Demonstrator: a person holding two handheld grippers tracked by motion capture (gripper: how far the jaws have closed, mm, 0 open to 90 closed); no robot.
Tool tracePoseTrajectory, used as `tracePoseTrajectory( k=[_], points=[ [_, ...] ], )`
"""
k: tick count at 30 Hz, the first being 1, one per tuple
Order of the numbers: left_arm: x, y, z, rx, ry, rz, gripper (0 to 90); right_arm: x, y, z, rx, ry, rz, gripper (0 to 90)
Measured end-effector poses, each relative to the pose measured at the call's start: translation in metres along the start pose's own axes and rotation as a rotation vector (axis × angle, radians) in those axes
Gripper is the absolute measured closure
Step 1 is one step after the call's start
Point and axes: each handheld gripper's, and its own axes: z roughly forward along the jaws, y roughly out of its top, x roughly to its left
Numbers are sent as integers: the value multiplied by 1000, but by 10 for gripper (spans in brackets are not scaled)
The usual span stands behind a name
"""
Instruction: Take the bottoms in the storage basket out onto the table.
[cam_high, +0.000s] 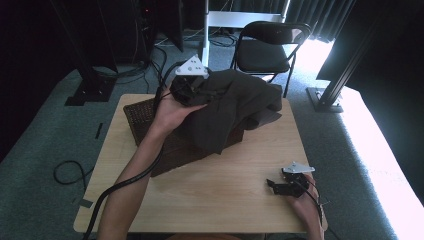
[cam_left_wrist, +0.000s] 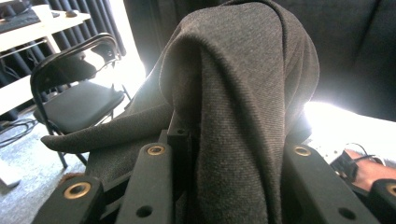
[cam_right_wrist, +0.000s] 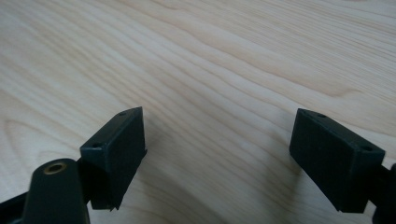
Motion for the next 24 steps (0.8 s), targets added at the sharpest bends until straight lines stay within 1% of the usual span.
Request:
tracePoseTrajectory(
  k=[2,6,11,16,21,24],
  points=[
    [-4,0,2,6,-12,6,683,-2,-1,-1,0,-13,17,182],
    [-11,-1,8,13,-46,12,683,-5,-2,-2,0,-29,31,182],
    [-20,-1,16,27,-73,28,683,-5,-2,-2,-2,-32,32,182],
    [-27,-4,23,20,-94,15,683,-6,-2,-2,-1,-33,33,182],
    [-34,-7,27,29,-113,18,682,-8,-2,-2,-2,-47,45,183],
    [-36,-10,28,25,-124,8,682,-9,-2,-2,-1,-53,52,184]
  ],
)
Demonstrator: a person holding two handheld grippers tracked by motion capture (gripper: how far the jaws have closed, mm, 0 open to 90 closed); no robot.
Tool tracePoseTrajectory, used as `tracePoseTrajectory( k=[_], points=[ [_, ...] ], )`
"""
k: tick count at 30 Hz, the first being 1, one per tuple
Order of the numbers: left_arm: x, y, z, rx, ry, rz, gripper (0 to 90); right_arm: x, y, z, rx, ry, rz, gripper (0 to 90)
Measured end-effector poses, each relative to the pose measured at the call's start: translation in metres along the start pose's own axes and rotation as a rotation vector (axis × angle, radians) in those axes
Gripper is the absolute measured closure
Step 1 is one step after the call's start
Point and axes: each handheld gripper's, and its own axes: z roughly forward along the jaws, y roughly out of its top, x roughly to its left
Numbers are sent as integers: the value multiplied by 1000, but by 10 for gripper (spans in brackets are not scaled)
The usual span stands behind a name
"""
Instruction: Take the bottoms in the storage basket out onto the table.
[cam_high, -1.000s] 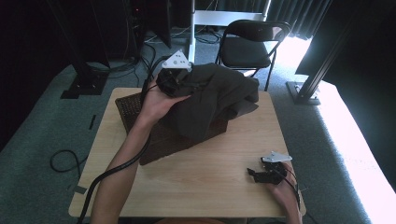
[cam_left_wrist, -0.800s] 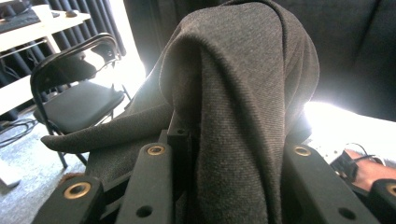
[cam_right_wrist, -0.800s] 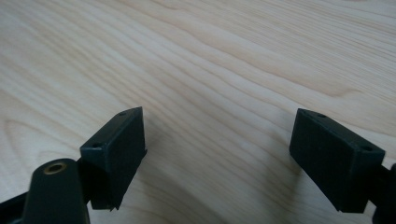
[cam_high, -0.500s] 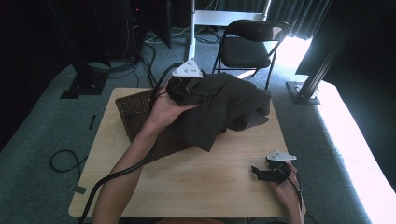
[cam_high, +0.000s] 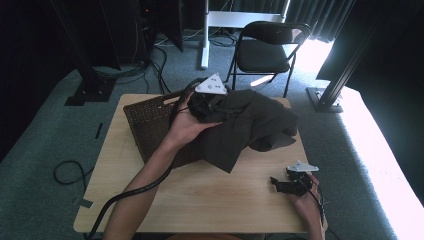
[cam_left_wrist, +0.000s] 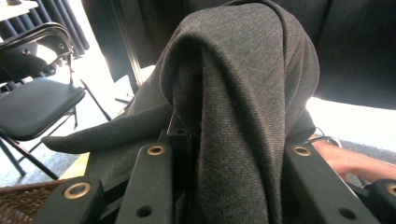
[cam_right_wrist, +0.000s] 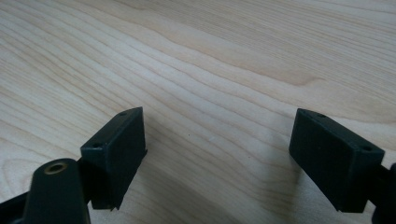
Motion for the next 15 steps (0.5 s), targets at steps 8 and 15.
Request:
tracePoseTrajectory(
  k=[8,15],
  points=[
    [-8,-10,7,14,-7,-9,682,-3,0,0,-1,-17,20,187],
    [-14,-20,10,14,-21,-18,682,-4,-1,-1,-2,-24,25,199]
  ],
)
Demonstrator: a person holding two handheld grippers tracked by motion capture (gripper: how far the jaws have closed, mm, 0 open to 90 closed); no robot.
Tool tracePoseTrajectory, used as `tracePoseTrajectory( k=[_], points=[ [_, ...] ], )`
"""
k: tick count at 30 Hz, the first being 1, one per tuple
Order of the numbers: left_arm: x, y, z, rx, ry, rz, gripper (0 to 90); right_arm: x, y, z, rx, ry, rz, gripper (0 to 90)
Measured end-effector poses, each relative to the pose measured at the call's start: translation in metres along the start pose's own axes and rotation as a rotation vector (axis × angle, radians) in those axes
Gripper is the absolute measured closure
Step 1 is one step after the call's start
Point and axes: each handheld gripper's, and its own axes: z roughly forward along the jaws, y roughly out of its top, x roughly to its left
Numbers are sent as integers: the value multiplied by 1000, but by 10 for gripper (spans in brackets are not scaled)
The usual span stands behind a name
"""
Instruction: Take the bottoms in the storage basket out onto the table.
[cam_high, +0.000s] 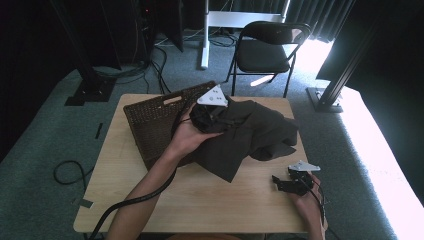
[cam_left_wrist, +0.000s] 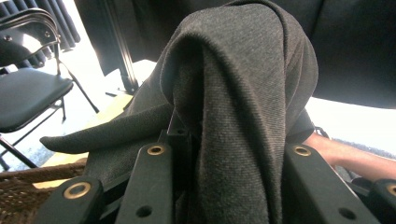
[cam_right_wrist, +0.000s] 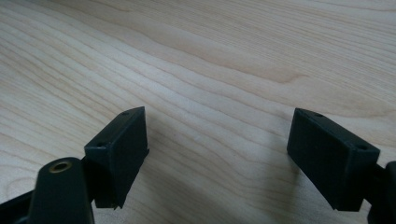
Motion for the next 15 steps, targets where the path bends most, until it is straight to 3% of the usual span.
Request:
tracePoseTrajectory(
  k=[15],
  points=[
    [-20,-24,8,22,-22,7,681,-4,-1,-1,-2,-29,28,203]
  ],
)
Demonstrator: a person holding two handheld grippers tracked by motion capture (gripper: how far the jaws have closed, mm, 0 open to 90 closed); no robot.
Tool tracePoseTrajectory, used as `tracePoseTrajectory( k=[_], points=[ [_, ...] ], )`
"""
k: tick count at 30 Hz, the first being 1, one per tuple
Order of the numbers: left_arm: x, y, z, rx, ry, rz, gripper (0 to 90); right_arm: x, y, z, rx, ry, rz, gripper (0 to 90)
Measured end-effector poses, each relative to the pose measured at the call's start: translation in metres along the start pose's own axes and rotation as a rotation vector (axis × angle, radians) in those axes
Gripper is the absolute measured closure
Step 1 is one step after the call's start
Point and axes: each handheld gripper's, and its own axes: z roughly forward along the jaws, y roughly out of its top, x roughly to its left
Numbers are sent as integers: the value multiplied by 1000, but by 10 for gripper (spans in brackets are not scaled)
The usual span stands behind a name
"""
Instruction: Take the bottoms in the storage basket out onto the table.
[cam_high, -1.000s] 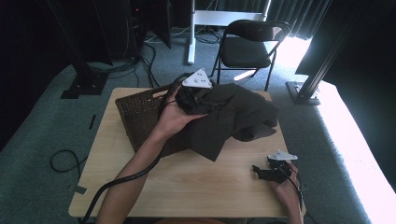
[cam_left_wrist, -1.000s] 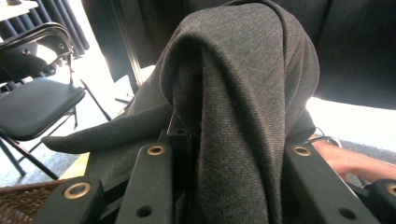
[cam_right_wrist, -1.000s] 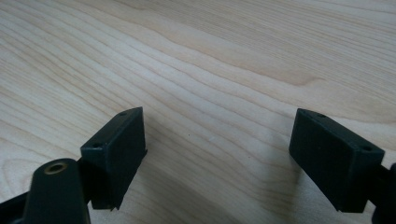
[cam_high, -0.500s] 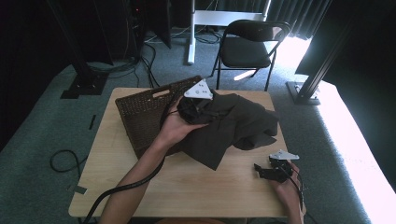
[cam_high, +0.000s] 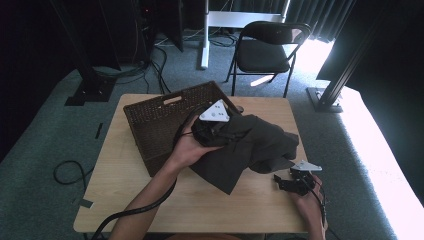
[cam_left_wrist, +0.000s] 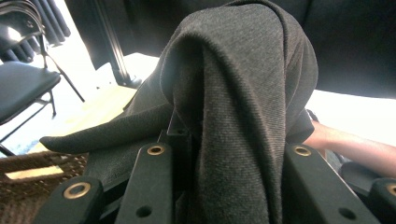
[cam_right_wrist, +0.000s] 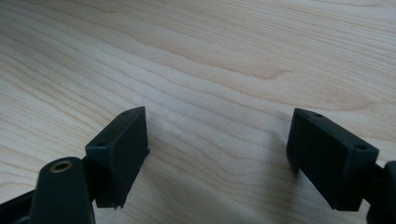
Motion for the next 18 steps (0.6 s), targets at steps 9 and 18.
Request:
tracePoseTrajectory(
  k=[9,18],
  points=[
    [-9,-18,6,22,-2,0,681,-2,0,0,-2,-17,14,218],
    [-16,-34,10,32,-10,-14,681,-2,0,-1,-2,-23,21,221]
  ],
)
